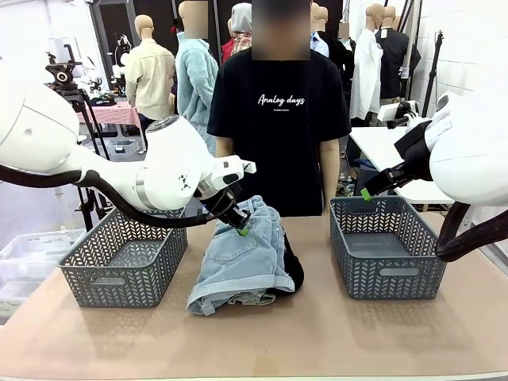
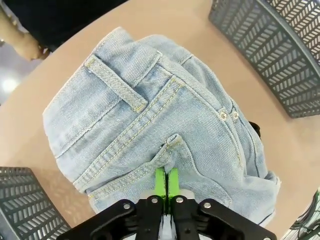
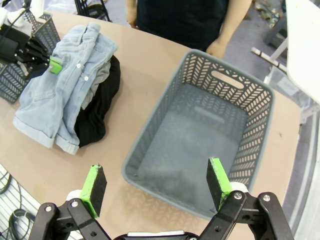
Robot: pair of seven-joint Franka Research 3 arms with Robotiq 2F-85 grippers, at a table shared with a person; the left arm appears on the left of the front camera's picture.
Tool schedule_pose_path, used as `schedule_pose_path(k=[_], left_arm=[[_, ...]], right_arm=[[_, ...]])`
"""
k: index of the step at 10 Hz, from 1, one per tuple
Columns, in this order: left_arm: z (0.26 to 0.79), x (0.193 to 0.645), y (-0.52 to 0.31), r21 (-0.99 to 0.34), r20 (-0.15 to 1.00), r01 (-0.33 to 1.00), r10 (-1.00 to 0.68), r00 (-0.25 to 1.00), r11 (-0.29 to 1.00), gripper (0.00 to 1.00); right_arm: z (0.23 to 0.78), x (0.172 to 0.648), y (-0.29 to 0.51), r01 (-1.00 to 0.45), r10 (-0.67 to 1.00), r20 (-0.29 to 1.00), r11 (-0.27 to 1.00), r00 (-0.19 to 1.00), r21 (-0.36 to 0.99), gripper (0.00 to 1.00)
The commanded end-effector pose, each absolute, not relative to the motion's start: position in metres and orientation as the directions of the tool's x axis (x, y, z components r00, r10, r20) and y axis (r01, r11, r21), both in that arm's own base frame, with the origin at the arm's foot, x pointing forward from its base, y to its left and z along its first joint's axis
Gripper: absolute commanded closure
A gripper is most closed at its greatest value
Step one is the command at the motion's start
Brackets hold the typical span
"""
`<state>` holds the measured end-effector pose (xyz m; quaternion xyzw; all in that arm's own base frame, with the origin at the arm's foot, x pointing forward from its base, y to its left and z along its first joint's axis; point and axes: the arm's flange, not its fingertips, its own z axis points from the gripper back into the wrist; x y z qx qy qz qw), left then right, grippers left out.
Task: Sort the tops and bottoms.
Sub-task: Lift clothes from the center of the table with your left hand.
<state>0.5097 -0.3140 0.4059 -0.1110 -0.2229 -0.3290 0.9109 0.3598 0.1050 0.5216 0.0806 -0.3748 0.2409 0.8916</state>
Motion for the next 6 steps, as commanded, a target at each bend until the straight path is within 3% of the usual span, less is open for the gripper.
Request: schedule_pose_path(k=[1, 3, 6], left_arm=[[0.404, 0.512, -0.312, -0.051, 0.476, 0.648, -0.552, 0.684, 0.76, 1.0], [0.421, 0.5, -0.333, -0.037, 0.469, 0.693, -0.6, 0.648, 0.72, 1.0], [0.518, 0.478, -0.389, 0.142, 0.532, 0.72, -0.665, 0.524, 0.68, 1.0]], right_arm=[[0.521, 0.361, 0.104, -0.491, 0.365, 0.713, 0.871, 0.599, -0.034, 0.0], [0.521, 0.361, 0.104, -0.491, 0.365, 0.713, 0.871, 0.599, -0.034, 0.0], [0.521, 0.361, 0.104, -0.491, 0.365, 0.713, 0.871, 0.599, -0.034, 0.0]])
